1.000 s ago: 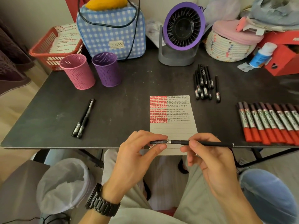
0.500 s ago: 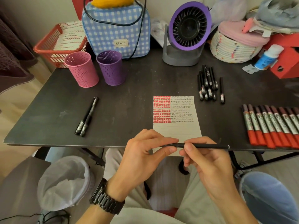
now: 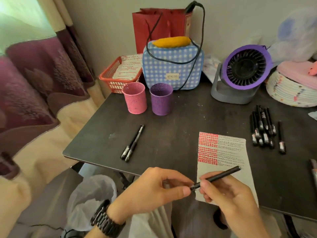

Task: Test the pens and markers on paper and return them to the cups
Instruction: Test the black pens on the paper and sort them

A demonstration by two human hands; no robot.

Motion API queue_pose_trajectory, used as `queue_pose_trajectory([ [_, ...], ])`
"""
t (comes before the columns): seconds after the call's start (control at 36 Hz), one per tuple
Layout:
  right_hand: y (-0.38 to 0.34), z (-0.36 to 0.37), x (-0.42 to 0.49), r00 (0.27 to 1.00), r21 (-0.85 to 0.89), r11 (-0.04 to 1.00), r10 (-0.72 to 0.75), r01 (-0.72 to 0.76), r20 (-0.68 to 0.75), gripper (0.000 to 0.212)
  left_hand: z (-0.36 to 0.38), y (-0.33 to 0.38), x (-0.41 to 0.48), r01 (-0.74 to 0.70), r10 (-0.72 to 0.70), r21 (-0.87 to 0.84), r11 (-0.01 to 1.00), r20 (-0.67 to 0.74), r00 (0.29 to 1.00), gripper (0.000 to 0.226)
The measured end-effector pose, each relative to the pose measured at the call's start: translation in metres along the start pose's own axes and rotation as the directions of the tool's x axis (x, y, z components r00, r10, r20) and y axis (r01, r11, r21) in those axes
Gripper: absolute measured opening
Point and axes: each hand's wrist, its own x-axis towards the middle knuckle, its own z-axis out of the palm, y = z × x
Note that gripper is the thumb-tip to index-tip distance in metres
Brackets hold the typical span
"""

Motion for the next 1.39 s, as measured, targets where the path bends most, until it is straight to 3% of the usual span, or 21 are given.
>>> queue_pose_trajectory([
  [0.14, -0.008, 0.036, 0.025, 0.993, -0.119, 0.99, -0.068, 0.079, 0.101, 0.029, -0.022, -0.01, -0.021, -0.008, 0.045, 0.177, 0.984, -0.205, 0.978, 0.011],
  [0.25, -0.007, 0.061, 0.044, 0.976, -0.256, 0.956, -0.096, 0.146, 0.195, 0.027, -0.049, -0.025, -0.034, 0.076, 0.05, 0.278, 0.958, -0.418, 0.907, 0.01],
  [0.36, 0.003, 0.078, 0.064, 0.954, -0.544, 0.787, -0.194, 0.291, 0.228, 0.027, -0.084, -0.05, -0.046, 0.271, -0.071, 0.219, 0.937, -0.643, 0.763, 0.009],
  [0.44, 0.013, 0.089, 0.077, 0.937, -0.716, 0.604, -0.227, 0.349, 0.264, 0.03, -0.106, -0.069, -0.046, 0.409, -0.149, 0.197, 0.891, -0.724, 0.673, 0.011],
  [0.53, 0.021, 0.098, 0.087, 0.933, -0.807, 0.47, -0.214, 0.359, 0.29, 0.046, -0.119, -0.085, -0.042, 0.469, -0.215, 0.167, 0.867, -0.724, 0.656, 0.012],
  [0.64, 0.033, 0.103, 0.089, 0.935, -0.882, 0.319, -0.201, 0.345, 0.293, 0.051, -0.12, -0.099, -0.035, 0.528, -0.278, 0.173, 0.832, -0.692, 0.666, 0.013],
  [0.97, 0.038, 0.101, 0.089, 0.936, -0.887, 0.304, -0.178, 0.347, 0.305, 0.055, -0.107, -0.102, -0.022, 0.593, -0.268, 0.226, 0.773, -0.732, 0.627, 0.009],
  [1.39, 0.037, 0.103, 0.087, 0.941, -0.88, 0.333, -0.125, 0.339, 0.315, 0.057, -0.114, -0.094, -0.018, 0.59, -0.245, 0.311, 0.745, -0.696, 0.675, 0.012],
])
